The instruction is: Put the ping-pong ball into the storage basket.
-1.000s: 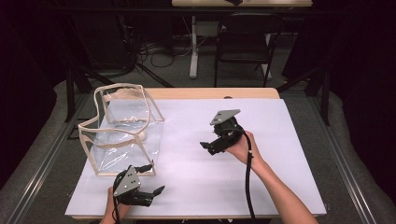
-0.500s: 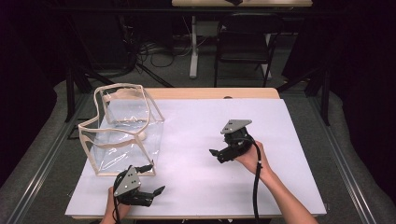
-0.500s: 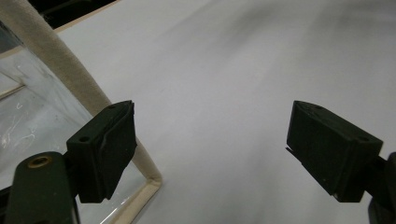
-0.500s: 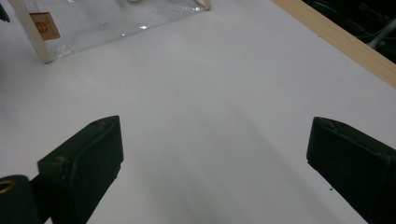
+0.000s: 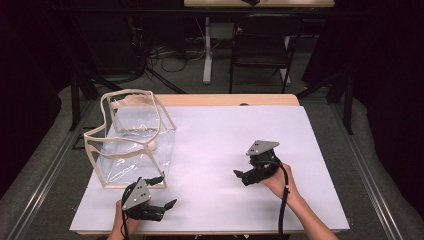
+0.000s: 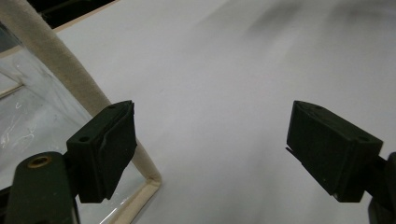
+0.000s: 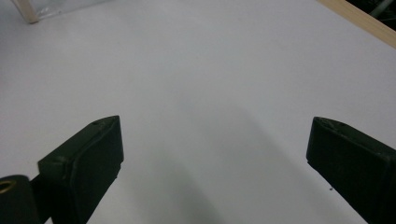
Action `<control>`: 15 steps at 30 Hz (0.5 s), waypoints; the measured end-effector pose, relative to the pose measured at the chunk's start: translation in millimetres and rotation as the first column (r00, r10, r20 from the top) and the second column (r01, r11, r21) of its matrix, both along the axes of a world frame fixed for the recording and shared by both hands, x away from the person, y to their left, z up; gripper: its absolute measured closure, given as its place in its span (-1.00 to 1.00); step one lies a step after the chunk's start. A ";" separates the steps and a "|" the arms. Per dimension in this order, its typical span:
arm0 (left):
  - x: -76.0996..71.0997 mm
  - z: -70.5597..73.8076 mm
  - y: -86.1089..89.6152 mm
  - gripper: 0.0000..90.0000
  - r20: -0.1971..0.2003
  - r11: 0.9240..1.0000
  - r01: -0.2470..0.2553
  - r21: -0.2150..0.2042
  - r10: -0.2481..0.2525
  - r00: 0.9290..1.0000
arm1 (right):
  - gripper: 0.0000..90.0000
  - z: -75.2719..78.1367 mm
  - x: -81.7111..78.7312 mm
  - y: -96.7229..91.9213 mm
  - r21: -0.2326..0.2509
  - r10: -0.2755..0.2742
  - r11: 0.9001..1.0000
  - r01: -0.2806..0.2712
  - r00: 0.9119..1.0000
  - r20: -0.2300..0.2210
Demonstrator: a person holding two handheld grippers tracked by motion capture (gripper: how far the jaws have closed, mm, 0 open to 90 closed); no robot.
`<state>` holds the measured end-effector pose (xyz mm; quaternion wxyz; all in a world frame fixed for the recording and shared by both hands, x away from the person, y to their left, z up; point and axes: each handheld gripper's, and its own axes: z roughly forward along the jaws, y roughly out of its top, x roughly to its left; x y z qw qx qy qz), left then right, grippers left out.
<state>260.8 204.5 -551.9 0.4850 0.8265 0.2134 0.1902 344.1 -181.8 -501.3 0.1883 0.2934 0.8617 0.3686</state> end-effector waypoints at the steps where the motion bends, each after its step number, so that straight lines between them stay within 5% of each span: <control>1: 0.1 0.0 -0.1 -0.64 0.000 1.000 0.000 0.000 0.000 1.000 | -0.93 -1.6 -1.7 -1.7 0.000 -0.006 1.000 0.006 1.000 -0.002; 15: 0.2 -0.6 -0.8 -0.64 -0.002 1.000 0.002 0.000 -0.002 1.000 | -0.95 -20.1 -19.4 -18.7 -0.015 -0.038 0.999 0.037 0.999 -0.014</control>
